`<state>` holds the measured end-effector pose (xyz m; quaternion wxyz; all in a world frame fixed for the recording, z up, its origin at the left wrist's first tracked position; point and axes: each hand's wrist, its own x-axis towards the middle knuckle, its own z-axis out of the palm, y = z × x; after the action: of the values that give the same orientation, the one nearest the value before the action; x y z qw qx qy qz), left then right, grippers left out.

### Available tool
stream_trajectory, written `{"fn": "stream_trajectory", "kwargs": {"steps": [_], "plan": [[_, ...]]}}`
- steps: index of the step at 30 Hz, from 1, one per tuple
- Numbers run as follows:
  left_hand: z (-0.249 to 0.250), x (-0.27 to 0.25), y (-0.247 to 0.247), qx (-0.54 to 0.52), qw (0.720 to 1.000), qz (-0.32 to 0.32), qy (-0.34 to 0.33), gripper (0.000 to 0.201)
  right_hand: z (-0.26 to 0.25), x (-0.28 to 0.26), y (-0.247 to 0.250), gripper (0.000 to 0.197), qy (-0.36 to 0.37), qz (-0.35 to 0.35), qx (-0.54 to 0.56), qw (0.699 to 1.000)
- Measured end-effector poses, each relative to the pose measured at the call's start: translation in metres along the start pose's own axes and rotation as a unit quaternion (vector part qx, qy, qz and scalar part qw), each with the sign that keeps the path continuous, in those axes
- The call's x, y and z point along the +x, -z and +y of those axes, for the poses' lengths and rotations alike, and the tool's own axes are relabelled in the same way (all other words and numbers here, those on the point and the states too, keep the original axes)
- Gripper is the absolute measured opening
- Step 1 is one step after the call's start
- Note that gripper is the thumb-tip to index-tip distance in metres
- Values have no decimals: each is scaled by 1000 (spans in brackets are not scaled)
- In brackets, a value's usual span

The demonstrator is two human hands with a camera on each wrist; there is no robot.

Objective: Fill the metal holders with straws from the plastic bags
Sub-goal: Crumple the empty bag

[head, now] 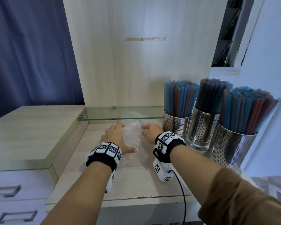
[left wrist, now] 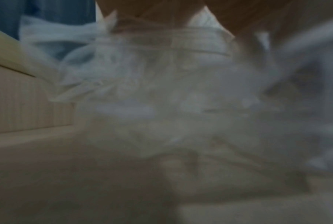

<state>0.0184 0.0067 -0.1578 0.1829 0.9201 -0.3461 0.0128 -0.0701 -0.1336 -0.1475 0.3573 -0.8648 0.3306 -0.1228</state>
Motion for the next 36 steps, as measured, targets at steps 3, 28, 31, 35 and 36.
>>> {"fn": "stream_trajectory", "kwargs": {"steps": [3,28,31,35,36], "plan": [[2,-3,1,15,999,34,-19,137,3,-10,4,34,65,20,45,997],[52,-79,62,-224,918,117,-306,120,16,-106,63,49,256,116,27,959],[55,-85,57,-10,895,208,-394,130,15,-114,68,9,196,84,189,959],[66,-85,53,32,823,232,-518,127,8,-121,79,28,118,-40,387,913],[69,-85,53,20,804,242,-543,119,8,-124,83,34,96,-83,424,897]]}}
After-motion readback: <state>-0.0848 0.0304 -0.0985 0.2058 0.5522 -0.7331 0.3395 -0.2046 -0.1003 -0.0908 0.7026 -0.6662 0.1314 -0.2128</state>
